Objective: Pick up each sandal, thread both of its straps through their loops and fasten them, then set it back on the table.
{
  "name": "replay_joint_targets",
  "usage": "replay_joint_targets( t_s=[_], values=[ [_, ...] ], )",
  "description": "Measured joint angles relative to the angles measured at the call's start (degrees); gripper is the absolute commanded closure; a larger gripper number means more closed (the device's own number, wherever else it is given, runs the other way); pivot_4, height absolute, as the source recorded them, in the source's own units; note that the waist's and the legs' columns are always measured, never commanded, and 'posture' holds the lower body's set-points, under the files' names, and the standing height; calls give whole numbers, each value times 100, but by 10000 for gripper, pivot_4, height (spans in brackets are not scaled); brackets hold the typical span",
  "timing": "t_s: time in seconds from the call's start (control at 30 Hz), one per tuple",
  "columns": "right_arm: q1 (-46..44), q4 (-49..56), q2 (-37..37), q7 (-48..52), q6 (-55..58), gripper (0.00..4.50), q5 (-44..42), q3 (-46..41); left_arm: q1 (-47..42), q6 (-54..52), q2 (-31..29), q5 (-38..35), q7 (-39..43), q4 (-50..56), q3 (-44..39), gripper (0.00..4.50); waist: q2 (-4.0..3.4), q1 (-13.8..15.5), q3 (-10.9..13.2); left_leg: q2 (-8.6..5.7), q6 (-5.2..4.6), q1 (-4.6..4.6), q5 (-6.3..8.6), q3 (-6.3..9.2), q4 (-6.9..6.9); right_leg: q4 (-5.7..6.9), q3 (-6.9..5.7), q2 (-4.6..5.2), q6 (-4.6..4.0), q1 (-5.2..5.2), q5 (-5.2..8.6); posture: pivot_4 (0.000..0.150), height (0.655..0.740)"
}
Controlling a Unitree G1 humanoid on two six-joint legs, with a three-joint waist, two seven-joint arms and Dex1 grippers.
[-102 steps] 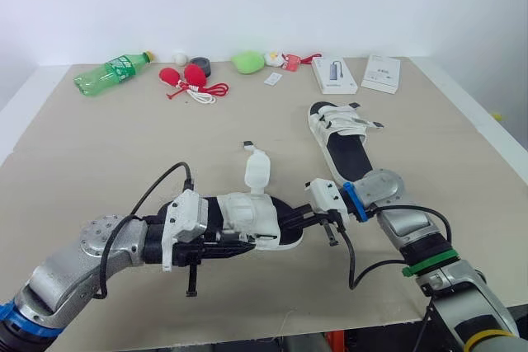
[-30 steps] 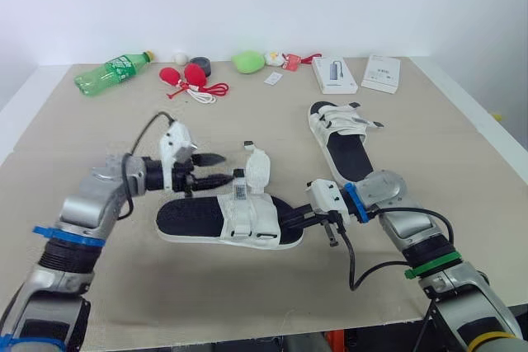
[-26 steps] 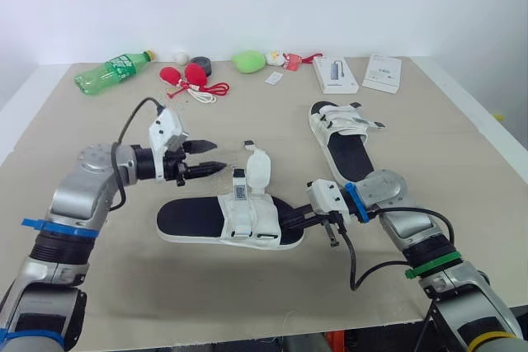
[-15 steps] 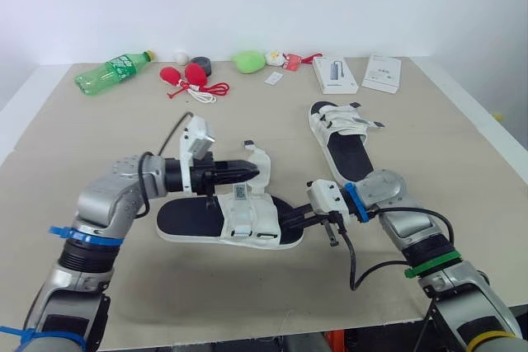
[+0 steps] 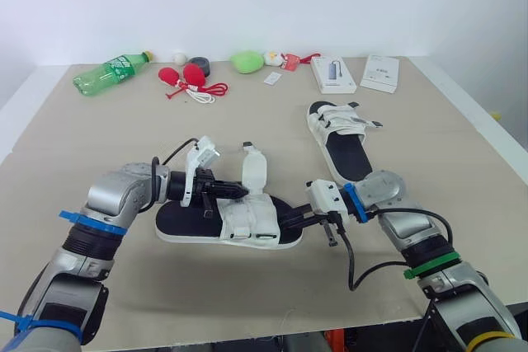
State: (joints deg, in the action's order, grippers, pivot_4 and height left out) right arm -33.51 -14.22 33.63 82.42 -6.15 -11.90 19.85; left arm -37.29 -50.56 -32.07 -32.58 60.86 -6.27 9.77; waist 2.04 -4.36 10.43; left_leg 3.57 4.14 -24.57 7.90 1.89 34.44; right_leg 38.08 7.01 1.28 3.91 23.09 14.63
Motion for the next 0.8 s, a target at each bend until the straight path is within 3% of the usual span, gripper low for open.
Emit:
replay_joint_targets(
  t_s=[0.43,0.73,0.8],
  values=[
    [-19,-58,-1,2,-5,45000,0,10,-207,14,-20,472,-170,-770,-55,44540,0,-1,0,0,0,-1,0,0,0,0,0,0,0,1,0,1500,7400],
    [-45,-66,-1,-10,-30,45000,4,14,-636,729,265,793,-595,-1724,-460,44540,4,1,2,-1,0,-8,-7,1,1,0,0,0,3,9,-12,1500,7400],
    [-44,-72,0,0,-33,45000,4,14,-839,770,286,755,-670,-1875,-695,39597,4,1,2,-2,1,-9,-7,1,1,0,0,0,3,9,-12,1500,7400]
  ],
)
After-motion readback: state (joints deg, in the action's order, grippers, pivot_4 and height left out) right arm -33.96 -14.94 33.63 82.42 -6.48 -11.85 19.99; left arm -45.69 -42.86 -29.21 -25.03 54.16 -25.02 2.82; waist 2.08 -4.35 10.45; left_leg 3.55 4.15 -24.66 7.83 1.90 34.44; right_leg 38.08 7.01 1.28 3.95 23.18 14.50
